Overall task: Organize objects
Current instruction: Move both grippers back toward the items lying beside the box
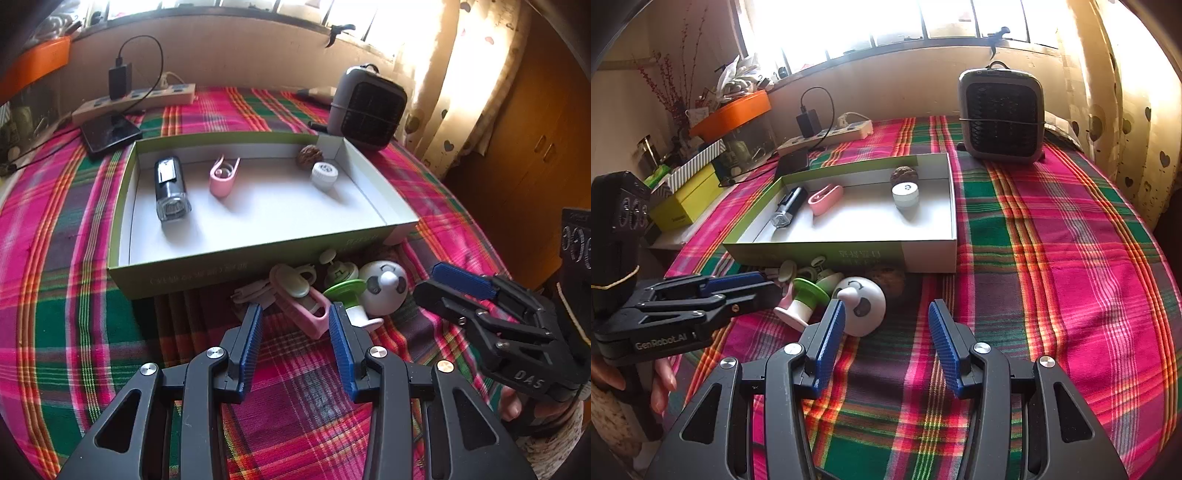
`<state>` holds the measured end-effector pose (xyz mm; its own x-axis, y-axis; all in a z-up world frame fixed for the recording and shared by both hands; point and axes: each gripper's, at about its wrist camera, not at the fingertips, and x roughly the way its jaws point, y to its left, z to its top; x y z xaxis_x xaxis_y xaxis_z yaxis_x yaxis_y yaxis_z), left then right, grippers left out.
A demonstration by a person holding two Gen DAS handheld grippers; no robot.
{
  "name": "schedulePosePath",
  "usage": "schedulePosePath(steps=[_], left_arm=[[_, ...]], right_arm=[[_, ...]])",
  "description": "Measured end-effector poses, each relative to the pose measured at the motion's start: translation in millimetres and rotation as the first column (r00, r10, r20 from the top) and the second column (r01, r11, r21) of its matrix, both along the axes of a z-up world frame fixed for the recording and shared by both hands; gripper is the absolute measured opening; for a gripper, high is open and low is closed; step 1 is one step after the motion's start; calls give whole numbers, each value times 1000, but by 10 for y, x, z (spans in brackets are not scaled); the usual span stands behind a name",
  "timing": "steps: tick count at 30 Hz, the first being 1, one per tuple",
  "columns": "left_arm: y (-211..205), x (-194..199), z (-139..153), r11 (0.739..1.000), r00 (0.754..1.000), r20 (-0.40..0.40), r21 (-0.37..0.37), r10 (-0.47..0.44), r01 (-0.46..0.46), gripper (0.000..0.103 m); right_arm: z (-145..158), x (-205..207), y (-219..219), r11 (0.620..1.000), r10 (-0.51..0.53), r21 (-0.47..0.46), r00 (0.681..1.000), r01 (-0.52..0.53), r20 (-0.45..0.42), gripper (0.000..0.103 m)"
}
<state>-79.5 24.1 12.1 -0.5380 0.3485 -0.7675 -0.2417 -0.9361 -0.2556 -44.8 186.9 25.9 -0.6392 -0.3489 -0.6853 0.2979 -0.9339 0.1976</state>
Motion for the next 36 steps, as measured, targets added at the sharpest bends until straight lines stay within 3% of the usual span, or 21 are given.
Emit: schedulePosePath(steps=[15,36], left_arm=[[101,-51,-51,1000,1000,18,-26,13,-12,35],[-319,170,-58,996,997,12,-57,73,-73,35]], right_arm=[[5,43,-111,999,39,2,999,-39,-5,49],[-33,101,-434,990,142,21,990,-142,9,49]])
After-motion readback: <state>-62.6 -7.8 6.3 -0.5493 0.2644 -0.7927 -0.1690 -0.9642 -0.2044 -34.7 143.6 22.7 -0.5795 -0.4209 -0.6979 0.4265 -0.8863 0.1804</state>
